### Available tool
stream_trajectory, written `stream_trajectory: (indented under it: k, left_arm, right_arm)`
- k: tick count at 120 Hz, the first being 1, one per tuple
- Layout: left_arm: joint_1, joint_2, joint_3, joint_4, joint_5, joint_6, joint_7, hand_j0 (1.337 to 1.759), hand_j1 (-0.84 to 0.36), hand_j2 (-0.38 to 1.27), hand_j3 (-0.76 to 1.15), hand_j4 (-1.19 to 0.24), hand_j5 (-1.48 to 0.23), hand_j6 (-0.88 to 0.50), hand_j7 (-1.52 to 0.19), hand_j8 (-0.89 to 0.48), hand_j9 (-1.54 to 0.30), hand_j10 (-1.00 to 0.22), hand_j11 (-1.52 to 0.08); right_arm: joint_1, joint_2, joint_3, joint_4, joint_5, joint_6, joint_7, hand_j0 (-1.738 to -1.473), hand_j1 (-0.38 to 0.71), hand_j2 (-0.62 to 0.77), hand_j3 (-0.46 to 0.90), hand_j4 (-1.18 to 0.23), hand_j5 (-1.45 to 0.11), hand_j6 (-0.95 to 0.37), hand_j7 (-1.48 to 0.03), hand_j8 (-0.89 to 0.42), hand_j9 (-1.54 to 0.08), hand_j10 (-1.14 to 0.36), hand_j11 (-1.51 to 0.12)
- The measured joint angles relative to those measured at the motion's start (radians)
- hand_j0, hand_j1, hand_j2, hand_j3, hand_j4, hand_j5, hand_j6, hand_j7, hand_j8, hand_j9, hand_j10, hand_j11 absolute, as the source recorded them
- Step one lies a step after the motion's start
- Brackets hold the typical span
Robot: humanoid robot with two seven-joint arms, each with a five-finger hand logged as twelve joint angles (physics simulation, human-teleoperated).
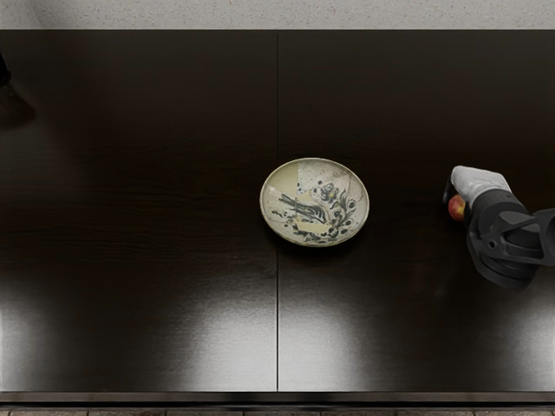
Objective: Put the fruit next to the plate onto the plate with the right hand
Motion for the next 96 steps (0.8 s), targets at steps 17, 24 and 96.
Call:
stream_trajectory:
  k: [17, 24, 96]
  left_arm:
    - [0.000, 0.000, 0.000, 0.000, 0.000, 0.000, 0.000, 1.658, 0.07, 0.05, 0.00, -0.23, -0.30, -0.23, -0.30, -0.23, -0.30, -0.23, -0.30]
    - [-0.001, 0.000, 0.000, 0.000, 0.000, 0.000, 0.000, 1.658, 0.07, 0.05, 0.00, -0.23, -0.30, -0.23, -0.30, -0.23, -0.30, -0.23, -0.30]
    - [-0.001, 0.000, -0.002, 0.003, 0.000, 0.000, 0.000, 1.658, 0.07, 0.05, 0.00, -0.23, -0.30, -0.23, -0.30, -0.23, -0.30, -0.23, -0.30]
  right_arm:
    - [0.039, -0.034, 0.002, 0.061, -0.001, 0.000, 0.000, -1.654, 0.27, 0.11, 0.00, -0.66, -0.89, -0.45, -0.87, -0.42, -0.89, -0.66, -0.89]
    - [0.058, -0.051, 0.003, 0.087, -0.001, 0.000, 0.000, -1.654, 0.27, 0.10, 0.00, -0.66, -0.90, -0.45, -0.87, -0.42, -0.89, -0.66, -0.89]
    - [0.259, -0.178, 0.053, 0.279, 0.007, 0.001, 0.000, -1.656, 0.27, 0.12, 0.00, -0.65, -0.91, -0.44, -0.87, -0.41, -0.91, -0.65, -0.91]
